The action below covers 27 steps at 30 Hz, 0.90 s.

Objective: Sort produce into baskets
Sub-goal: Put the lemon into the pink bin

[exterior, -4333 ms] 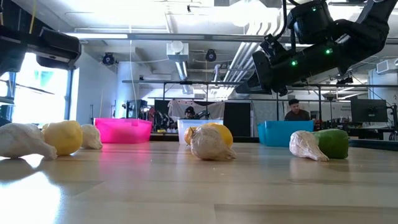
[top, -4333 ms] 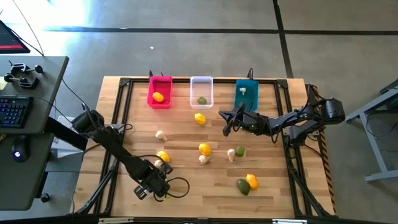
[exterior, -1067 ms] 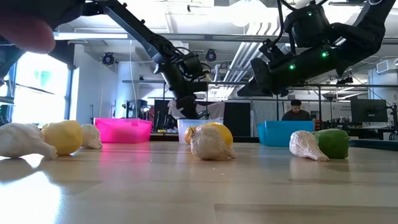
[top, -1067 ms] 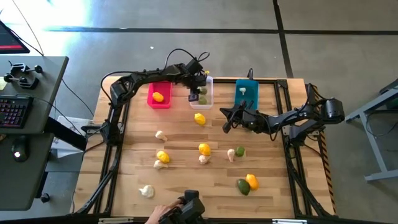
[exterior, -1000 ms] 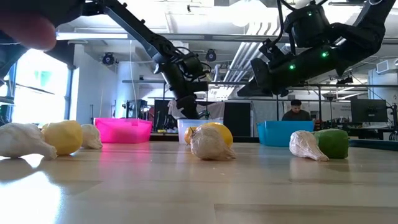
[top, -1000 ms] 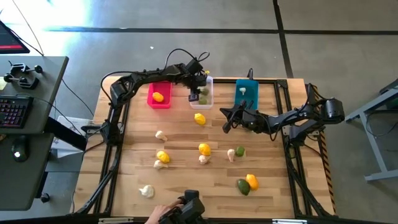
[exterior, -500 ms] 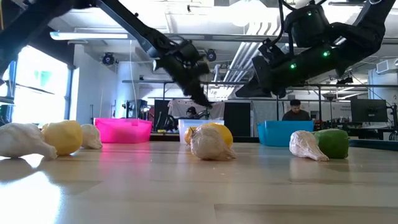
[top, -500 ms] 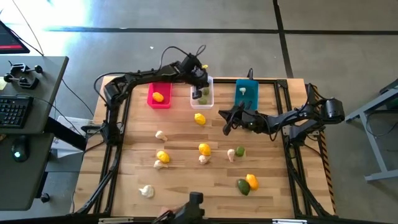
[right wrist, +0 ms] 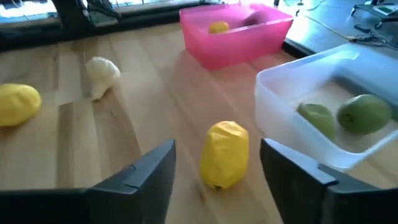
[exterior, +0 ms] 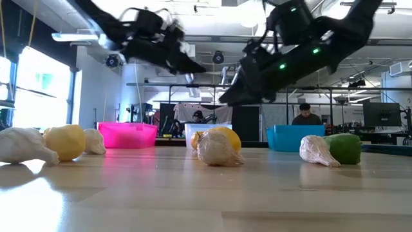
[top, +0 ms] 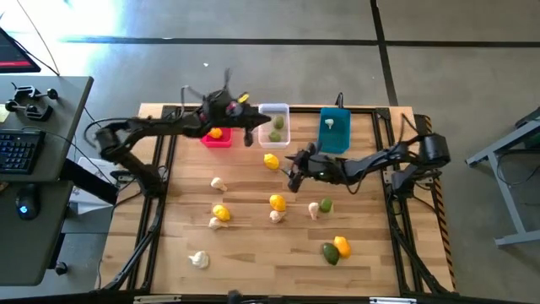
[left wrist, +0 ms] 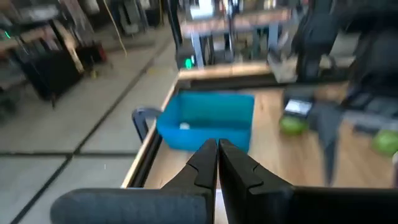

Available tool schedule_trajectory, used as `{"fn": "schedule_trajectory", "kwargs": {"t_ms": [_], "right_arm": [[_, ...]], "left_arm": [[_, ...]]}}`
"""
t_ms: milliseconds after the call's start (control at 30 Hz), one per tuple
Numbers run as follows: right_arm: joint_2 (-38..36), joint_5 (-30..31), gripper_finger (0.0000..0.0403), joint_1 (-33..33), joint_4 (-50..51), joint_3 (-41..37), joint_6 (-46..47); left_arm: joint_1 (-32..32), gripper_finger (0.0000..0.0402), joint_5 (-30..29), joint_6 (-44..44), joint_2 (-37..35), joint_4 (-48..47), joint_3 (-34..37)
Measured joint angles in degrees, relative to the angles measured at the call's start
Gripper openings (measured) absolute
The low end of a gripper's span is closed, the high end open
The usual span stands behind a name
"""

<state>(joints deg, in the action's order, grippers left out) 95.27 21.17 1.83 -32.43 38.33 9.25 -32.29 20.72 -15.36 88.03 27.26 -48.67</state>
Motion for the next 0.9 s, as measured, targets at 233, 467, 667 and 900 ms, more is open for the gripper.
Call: {"fn": "schedule_trajectory", "kwargs": {"t_ms": [233, 467, 667, 900], "right_arm": [[7.78, 0.07, 0.0252, 0.32, 2.93, 8.01, -0.14], [12.72, 0.26, 0.0252, 1.98, 16.09, 17.45, 0.38], [16.12, 1.22, 0.0252, 3.78, 24.24, 23.58, 1.29], [16.63, -2.99, 0.0251, 5.53, 27.18, 25.04, 1.93]], "left_arm": [[2.04, 0.0001, 0.03, 6.82, -12.46, 8.53, 14.72], [5.64, 0.0001, -1.88, 10.96, -20.12, 19.26, 27.60], [7.14, 0.0001, -5.69, 15.13, -23.83, 30.99, 37.22], [7.38, 0.0001, -6.71, 15.31, -25.47, 41.10, 45.01]]}}
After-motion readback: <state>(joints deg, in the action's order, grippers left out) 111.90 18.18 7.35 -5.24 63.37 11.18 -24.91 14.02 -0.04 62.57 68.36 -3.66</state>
